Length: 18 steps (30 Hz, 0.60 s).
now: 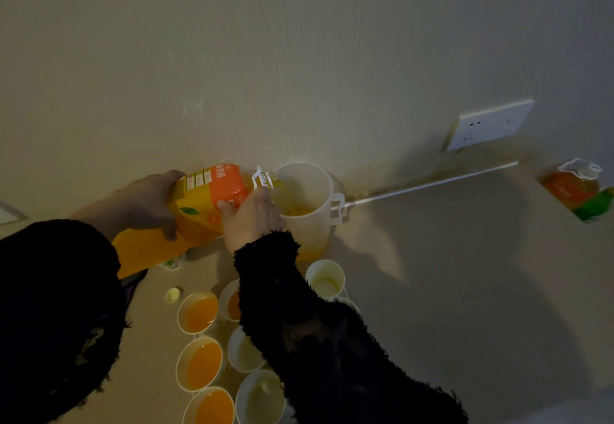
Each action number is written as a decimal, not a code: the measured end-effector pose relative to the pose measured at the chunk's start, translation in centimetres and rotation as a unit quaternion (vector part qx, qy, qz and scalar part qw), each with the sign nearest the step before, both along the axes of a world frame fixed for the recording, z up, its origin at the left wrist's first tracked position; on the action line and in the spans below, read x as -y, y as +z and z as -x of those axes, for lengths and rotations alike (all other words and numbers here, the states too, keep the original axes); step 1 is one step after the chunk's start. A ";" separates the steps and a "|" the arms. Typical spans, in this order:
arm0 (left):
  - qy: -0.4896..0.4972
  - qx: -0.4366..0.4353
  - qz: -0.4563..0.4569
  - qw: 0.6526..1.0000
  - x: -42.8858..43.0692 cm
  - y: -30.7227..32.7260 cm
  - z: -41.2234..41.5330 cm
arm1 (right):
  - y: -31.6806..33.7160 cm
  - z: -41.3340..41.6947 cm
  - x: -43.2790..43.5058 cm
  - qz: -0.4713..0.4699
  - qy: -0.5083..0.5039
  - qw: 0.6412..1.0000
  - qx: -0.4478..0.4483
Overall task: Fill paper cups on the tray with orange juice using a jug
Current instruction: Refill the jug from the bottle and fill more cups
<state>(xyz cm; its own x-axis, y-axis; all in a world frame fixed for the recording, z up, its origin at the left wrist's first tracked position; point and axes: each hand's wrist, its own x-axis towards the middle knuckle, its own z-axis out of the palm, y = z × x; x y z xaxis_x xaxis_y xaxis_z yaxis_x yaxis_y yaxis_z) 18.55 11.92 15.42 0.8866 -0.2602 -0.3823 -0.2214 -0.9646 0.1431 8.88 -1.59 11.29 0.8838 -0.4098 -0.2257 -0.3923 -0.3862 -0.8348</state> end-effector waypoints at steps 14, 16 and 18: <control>-0.004 0.000 -0.007 1.000 -0.1 0.2 -0.1 | 0.0 0.0 -0.1 0.002 -0.005 1.000 -0.002; -0.005 0.000 -0.005 1.000 -0.1 0.2 -0.1 | -0.1 0.0 -0.1 0.005 -0.005 1.000 -0.002; -0.009 0.004 -0.007 1.000 -0.2 0.1 -0.1 | -0.1 -0.1 -0.2 0.008 -0.006 1.000 -0.001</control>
